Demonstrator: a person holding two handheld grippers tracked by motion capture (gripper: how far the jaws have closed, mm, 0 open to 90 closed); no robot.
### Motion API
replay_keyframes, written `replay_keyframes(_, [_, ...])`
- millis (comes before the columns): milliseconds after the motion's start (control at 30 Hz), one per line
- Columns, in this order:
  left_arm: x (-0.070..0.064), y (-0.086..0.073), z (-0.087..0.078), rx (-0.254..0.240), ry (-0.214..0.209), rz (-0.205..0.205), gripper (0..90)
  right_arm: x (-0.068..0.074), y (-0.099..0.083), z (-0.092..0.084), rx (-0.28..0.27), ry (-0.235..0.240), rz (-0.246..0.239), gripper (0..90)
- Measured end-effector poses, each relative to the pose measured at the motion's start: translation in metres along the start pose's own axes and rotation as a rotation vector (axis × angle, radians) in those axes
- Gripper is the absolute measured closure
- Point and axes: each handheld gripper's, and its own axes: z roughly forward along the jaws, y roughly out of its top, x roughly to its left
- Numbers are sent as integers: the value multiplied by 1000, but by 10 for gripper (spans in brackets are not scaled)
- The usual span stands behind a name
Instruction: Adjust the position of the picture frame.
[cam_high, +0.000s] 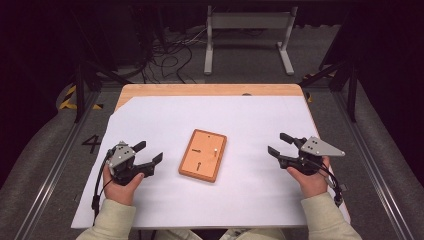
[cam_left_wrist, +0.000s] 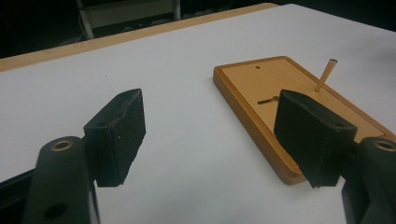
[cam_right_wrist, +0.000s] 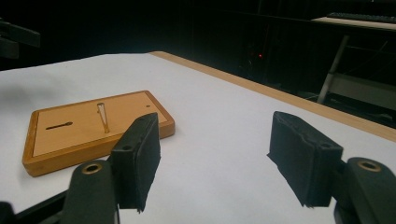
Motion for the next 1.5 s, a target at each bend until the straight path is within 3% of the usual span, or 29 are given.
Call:
replay_keyframes(600, [0,0,1,1,-1,-7,255,-1,1,1,-2,13,9,348])
replay_keyframes(867, [-1,0,1,1,1,-4,255,0,4,4,34,49,33,427])
replay_keyframes(1067, [-2,0,1,7,0,-3,255,1,15,14,76,86,23,519])
replay_keyframes(1500, [-2,-1,0,13,2,-2,254,7,40,36,95,131,-13,527])
